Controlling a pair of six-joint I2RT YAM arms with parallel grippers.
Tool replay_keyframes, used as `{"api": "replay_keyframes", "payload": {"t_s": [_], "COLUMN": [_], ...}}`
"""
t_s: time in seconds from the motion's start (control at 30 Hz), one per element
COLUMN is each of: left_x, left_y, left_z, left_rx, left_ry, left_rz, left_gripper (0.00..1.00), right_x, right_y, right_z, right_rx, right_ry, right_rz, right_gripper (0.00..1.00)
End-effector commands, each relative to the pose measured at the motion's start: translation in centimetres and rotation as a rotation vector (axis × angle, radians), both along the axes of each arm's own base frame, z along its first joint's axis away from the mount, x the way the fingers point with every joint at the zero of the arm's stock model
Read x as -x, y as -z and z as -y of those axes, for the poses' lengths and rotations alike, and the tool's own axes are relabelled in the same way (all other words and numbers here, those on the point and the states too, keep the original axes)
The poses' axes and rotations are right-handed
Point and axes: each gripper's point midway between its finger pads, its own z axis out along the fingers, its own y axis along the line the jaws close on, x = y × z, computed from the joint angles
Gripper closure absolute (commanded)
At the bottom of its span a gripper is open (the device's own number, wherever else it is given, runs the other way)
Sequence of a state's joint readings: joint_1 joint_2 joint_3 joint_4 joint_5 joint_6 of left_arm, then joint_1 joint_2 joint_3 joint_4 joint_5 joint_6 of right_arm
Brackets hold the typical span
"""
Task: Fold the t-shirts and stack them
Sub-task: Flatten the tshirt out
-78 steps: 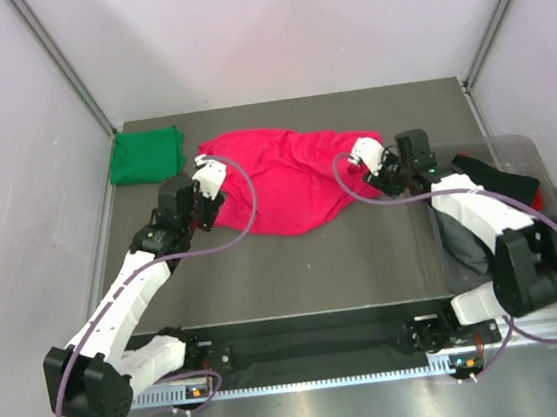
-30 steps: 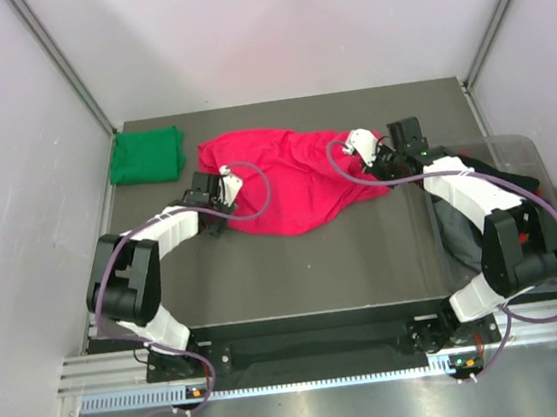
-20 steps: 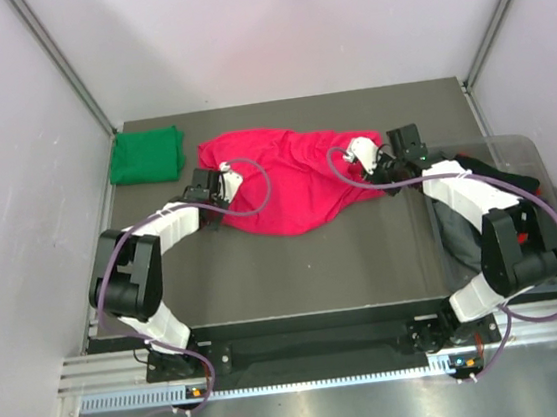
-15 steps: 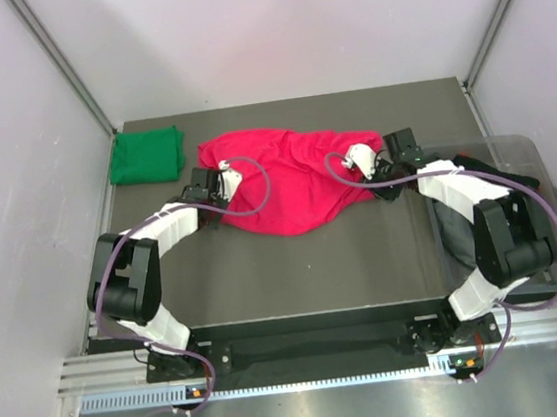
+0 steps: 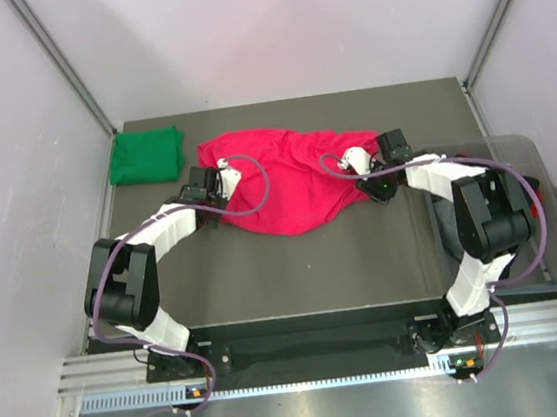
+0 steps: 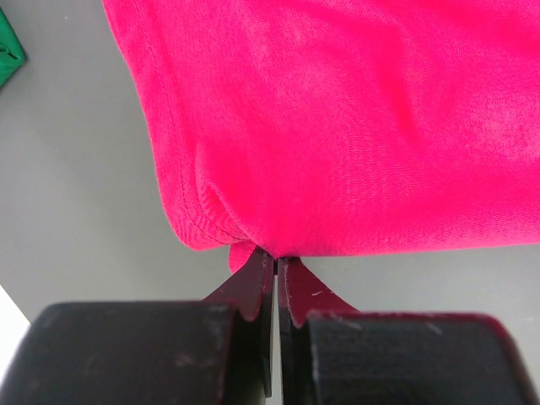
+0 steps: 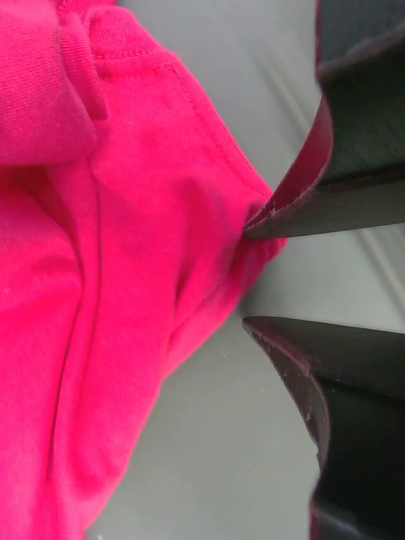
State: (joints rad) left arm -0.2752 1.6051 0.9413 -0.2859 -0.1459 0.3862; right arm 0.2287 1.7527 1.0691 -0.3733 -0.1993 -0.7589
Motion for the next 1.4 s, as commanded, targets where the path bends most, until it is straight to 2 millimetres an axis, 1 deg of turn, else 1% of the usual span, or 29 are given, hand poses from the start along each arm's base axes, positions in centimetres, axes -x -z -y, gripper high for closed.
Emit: {"api": "replay_keyframes", "payload": {"t_s": [0.0,0.03,0.07,0.13,0.2,0.23,0.3,0.33,0.37,0.4,0.43,0.5,0.53,0.6,0.63,0.7,0.73,0.8,0.83,0.93,1.07,1.1,1.13,1.17,1.2,1.27,1.3,1.33,1.37], "left_x": [-0.8,-0.7,-0.8,-0.7,-0.5,-0.4,0.5,1.2,2.3,2.9,4.0,5.8,7.1,9.6,10.3,12.5,12.9,13.8,13.5,11.6,7.9,6.6,6.0,5.2,3.7,1.9,0.0,-0.8,-1.5], "left_y": [-2.0,-2.0,-2.2,-2.7,-3.5,-4.7,-6.2,-8.2,-8.9,-9.8,-12.1,-13.9,-15.8,-18.5,-19.7,-22.0,-23.7,-26.0,-27.5,-28.9,-24.7,-22.5,-20.7,-19.6,-17.3,-15.7,-14.5,-14.0,-13.7], "left_z": [0.4,0.4,0.4,0.5,0.5,0.5,0.4,0.7,0.5,0.4,0.4,0.1,-0.3,0.3,0.4,0.2,0.0,-0.5,-0.6,-1.3,-1.3,-1.0,-1.1,-1.1,-1.2,-1.4,-1.2,-1.9,-2.1], "left_rx": [0.039,0.037,0.038,0.038,0.036,0.044,0.040,0.064,0.063,0.057,0.074,0.060,0.055,0.072,0.073,0.072,0.071,0.060,0.062,0.047,0.004,-0.009,-0.021,-0.029,-0.046,-0.061,-0.064,-0.090,-0.075], "left_ry": [-0.010,-0.006,-0.004,0.004,0.020,0.029,0.053,0.083,0.102,0.127,0.150,0.210,0.229,0.340,0.364,0.410,0.408,0.401,0.387,0.311,0.270,0.268,0.255,0.242,0.214,0.176,0.151,0.095,0.039], "left_rz": [0.054,0.053,0.057,0.056,0.059,0.081,0.089,0.134,0.128,0.150,0.212,0.253,0.321,0.400,0.432,0.500,0.551,0.640,0.707,0.790,0.649,0.577,0.535,0.512,0.480,0.482,0.491,0.491,0.490], "left_gripper": [1.00,1.00,1.00,1.00,1.00,1.00,1.00,1.00,1.00,1.00,1.00,1.00,1.00,1.00,1.00,1.00,1.00,1.00,1.00,1.00,1.00,1.00,1.00,1.00,1.00,1.00,0.97,0.85,0.69], "right_x": [-2.9,-2.8,-2.8,-2.9,-2.4,-2.5,-1.3,-0.6,0.0,1.0,2.1,4.6,6.1,8.9,10.1,12.1,13.2,14.3,14.6,13.9,10.8,10.1,9.0,7.8,6.6,4.3,3.4,1.9,0.8], "right_y": [-1.1,-0.6,-0.5,-1.1,-2.0,-4.5,-6.5,-9.5,-11.0,-12.2,-15.5,-17.1,-19.4,-20.4,-22.7,-23.8,-25.6,-26.3,-26.9,-26.3,-24.6,-23.9,-22.0,-21.9,-19.9,-19.1,-18.5,-17.1,-16.8], "right_z": [0.3,0.3,0.4,0.6,0.9,1.0,1.3,1.4,1.4,1.4,1.4,0.9,0.7,0.1,-0.2,-0.1,-0.1,0.0,0.0,-0.1,-0.4,-0.6,-0.7,-1.0,-1.1,-1.5,-1.6,-1.8,-1.5], "right_rx": [-0.002,0.003,0.008,0.009,0.011,-0.005,-0.013,-0.031,-0.045,-0.055,-0.078,-0.117,-0.142,-0.170,-0.199,-0.220,-0.238,-0.254,-0.259,-0.256,-0.244,-0.241,-0.231,-0.237,-0.227,-0.231,-0.234,-0.225,-0.207], "right_ry": [0.033,0.034,0.036,0.055,0.065,0.071,0.070,0.067,0.061,0.051,0.036,-0.020,-0.044,-0.098,-0.121,-0.134,-0.145,-0.144,-0.144,-0.133,-0.109,-0.106,-0.093,-0.084,-0.070,-0.054,-0.034,-0.013,0.025], "right_rz": [0.083,0.070,0.064,0.079,0.104,0.169,0.222,0.298,0.335,0.352,0.432,0.443,0.498,0.470,0.519,0.517,0.567,0.577,0.594,0.579,0.555,0.539,0.490,0.512,0.463,0.475,0.459,0.419,0.415], "right_gripper": [0.63,0.70,0.87,0.99,1.00,1.00,1.00,1.00,1.00,1.00,1.00,1.00,1.00,1.00,1.00,1.00,1.00,1.00,1.00,1.00,1.00,1.00,1.00,1.00,1.00,0.99,0.96,0.81,0.76]}}
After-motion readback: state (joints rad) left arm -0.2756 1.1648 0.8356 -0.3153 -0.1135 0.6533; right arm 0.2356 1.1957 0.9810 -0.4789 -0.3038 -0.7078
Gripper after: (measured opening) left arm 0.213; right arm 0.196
